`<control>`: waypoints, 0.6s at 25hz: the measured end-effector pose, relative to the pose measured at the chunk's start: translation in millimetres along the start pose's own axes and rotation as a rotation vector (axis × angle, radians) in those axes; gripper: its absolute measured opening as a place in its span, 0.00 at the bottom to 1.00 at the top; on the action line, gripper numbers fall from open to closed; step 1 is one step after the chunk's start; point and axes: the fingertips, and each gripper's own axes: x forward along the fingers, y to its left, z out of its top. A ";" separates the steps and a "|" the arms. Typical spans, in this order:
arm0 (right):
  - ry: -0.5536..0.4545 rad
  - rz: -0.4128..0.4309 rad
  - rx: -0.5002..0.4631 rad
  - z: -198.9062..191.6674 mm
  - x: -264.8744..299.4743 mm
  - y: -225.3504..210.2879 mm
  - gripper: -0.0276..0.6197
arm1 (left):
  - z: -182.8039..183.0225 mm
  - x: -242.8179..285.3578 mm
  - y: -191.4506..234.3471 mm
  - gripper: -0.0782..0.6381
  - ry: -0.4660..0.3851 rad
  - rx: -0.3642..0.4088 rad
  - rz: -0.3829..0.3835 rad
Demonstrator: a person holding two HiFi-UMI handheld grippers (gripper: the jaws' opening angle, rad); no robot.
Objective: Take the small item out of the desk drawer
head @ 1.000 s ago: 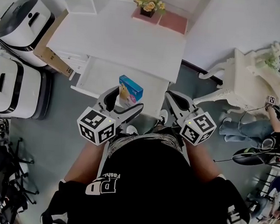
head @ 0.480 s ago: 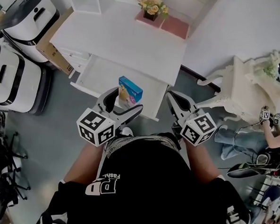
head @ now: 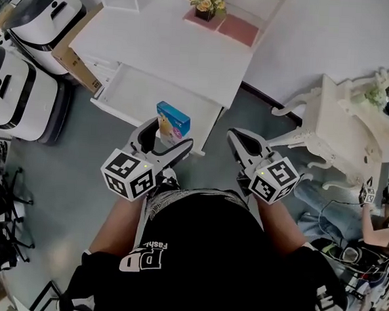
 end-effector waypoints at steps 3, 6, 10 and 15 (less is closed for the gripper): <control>0.015 0.024 0.007 -15.0 -28.3 -0.9 0.05 | -12.6 0.8 -26.4 0.70 -0.009 -0.002 0.023; 0.028 0.061 0.012 -27.2 -52.8 0.6 0.05 | -26.7 0.7 -51.6 0.70 -0.012 -0.005 0.047; 0.026 0.096 0.013 -34.5 -80.2 3.6 0.05 | -39.8 -0.1 -82.8 0.70 -0.018 -0.008 0.069; 0.026 0.113 0.018 -44.9 -107.2 6.1 0.05 | -54.0 -3.7 -111.9 0.70 -0.017 -0.009 0.095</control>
